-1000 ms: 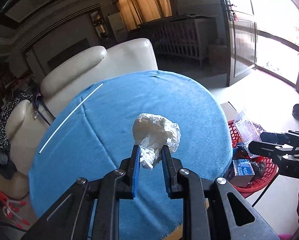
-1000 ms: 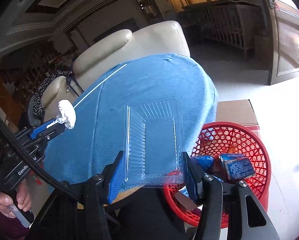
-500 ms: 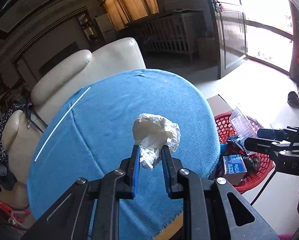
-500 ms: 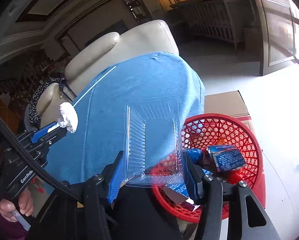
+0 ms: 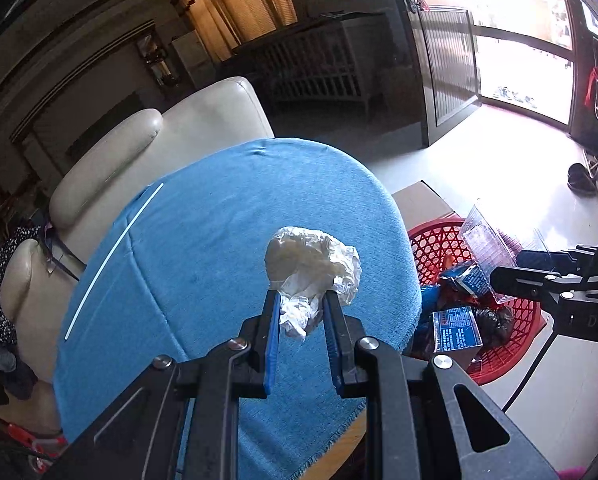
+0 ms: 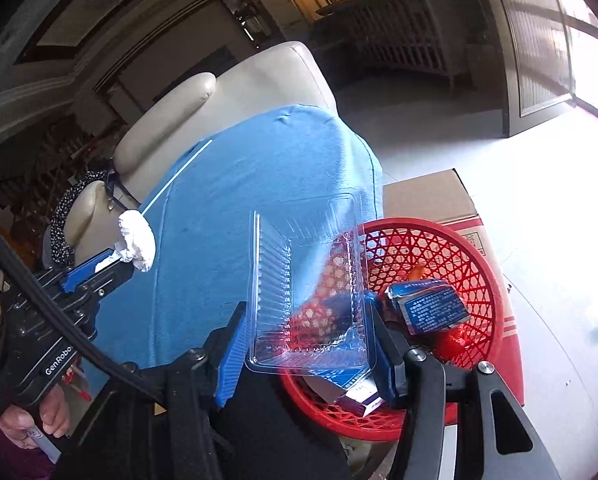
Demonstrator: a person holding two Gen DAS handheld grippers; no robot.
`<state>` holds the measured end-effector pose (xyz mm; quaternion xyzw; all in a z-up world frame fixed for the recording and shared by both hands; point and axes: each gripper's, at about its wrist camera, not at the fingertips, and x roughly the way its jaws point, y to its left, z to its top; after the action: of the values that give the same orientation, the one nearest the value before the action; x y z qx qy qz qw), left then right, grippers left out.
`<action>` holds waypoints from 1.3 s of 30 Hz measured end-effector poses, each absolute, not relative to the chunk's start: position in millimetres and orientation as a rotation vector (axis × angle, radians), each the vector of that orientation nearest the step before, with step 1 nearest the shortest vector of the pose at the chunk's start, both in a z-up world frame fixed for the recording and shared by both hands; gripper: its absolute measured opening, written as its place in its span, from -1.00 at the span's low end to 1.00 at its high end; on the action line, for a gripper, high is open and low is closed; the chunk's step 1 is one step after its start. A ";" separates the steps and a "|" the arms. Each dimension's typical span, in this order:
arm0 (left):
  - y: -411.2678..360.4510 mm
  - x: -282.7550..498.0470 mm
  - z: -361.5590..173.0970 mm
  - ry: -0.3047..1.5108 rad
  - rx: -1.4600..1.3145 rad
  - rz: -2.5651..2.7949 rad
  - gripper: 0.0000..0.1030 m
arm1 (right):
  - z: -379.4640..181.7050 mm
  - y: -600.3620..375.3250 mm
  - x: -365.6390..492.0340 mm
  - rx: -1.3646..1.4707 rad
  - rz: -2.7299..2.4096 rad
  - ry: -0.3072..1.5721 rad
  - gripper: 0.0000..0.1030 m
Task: Collect trash
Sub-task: 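Carry the tissue and the clear tray over the red basket with both tools, then open the right tool to drop the tray while the left tool drops the tissue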
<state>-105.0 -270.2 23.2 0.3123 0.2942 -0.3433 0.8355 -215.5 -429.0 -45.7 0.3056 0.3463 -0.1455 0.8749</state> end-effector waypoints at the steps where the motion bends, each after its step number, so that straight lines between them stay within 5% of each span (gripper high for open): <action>1: -271.9 -105.6 23.1 0.622 0.664 -0.729 -0.57 | -46.3 -430.3 -216.7 0.643 -0.305 0.722 0.10; 39: -316.8 -115.6 3.8 0.694 0.689 -0.852 -0.56 | -59.5 -469.4 -242.6 0.756 -0.400 0.726 0.11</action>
<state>-115.6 -316.8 3.8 0.3209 0.3232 -0.3969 0.7969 -242.6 -469.4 -59.5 0.3587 0.3444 -0.1897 0.8466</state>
